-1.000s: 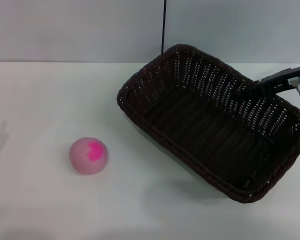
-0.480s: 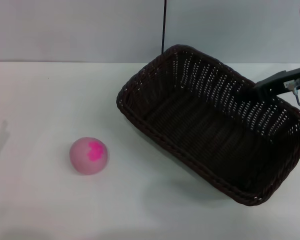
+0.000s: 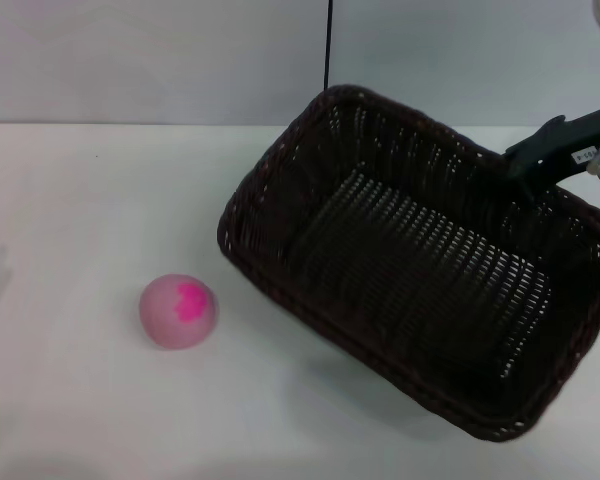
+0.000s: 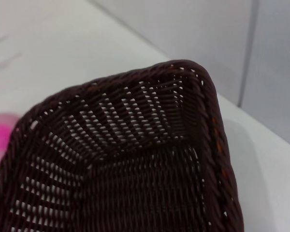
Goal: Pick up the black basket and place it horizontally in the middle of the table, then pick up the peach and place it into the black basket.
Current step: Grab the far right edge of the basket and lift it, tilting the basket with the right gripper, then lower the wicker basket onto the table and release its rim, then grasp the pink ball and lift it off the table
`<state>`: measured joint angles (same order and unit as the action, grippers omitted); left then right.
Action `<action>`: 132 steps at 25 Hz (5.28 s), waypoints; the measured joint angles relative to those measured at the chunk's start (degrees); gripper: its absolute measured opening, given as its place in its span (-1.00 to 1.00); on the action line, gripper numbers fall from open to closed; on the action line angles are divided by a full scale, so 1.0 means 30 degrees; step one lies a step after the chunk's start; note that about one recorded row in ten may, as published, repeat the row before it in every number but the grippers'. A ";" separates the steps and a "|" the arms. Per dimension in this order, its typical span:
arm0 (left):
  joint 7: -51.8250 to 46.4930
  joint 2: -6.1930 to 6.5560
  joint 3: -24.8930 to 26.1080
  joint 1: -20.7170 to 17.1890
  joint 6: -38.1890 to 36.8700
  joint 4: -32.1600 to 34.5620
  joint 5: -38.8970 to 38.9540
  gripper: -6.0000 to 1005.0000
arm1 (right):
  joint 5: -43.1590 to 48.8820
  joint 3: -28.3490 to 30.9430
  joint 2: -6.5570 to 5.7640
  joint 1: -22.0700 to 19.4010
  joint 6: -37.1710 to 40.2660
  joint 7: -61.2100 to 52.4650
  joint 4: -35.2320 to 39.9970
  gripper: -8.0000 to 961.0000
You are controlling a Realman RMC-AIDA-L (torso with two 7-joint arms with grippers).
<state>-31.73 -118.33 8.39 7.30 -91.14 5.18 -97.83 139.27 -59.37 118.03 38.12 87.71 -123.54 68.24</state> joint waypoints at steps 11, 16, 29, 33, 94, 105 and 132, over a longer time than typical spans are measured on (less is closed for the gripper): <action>0.0000 -0.0030 -0.0075 0.0020 -0.0036 -0.0234 -0.0074 0.54 | 0.0888 -0.1253 -0.0067 0.0622 0.1390 0.4096 0.0821 -0.63; 0.0001 -0.0050 -0.0160 -0.0182 -0.0481 -0.0350 -0.0086 0.53 | 0.0822 -0.1460 0.0197 0.0753 0.1442 0.7229 0.1746 -0.64; 0.1927 -0.0050 -0.0169 -0.0834 -0.1100 -0.1710 -0.0084 0.51 | 0.0330 -0.1857 0.0262 0.1898 0.0654 1.0210 0.0251 -0.66; 0.2049 -0.0049 -0.0369 -0.0866 -0.1201 -0.1790 -0.0083 0.51 | 0.0242 -0.2668 0.0267 0.2075 -0.0842 1.0635 -0.0877 -0.66; -0.8717 0.0184 -0.9048 -0.0182 -0.2861 1.0348 -0.3984 0.42 | -2.9404 0.0139 0.0417 -1.1849 0.1722 1.7744 -0.4776 0.47; -0.9289 0.0180 -0.9147 0.1707 -0.2269 1.0587 -0.7535 0.40 | -3.3608 0.1678 0.0333 -1.0528 0.5738 2.4339 -1.6227 0.47; -0.6234 -0.0058 -0.9657 0.3215 0.1769 0.5567 -0.8132 0.36 | -3.3637 0.1950 0.0336 -1.0574 0.5982 2.4430 -1.7444 0.47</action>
<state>-50.43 -118.50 -20.58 16.94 -85.83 21.89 -122.23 38.35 -53.52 119.04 6.40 105.65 -50.25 15.91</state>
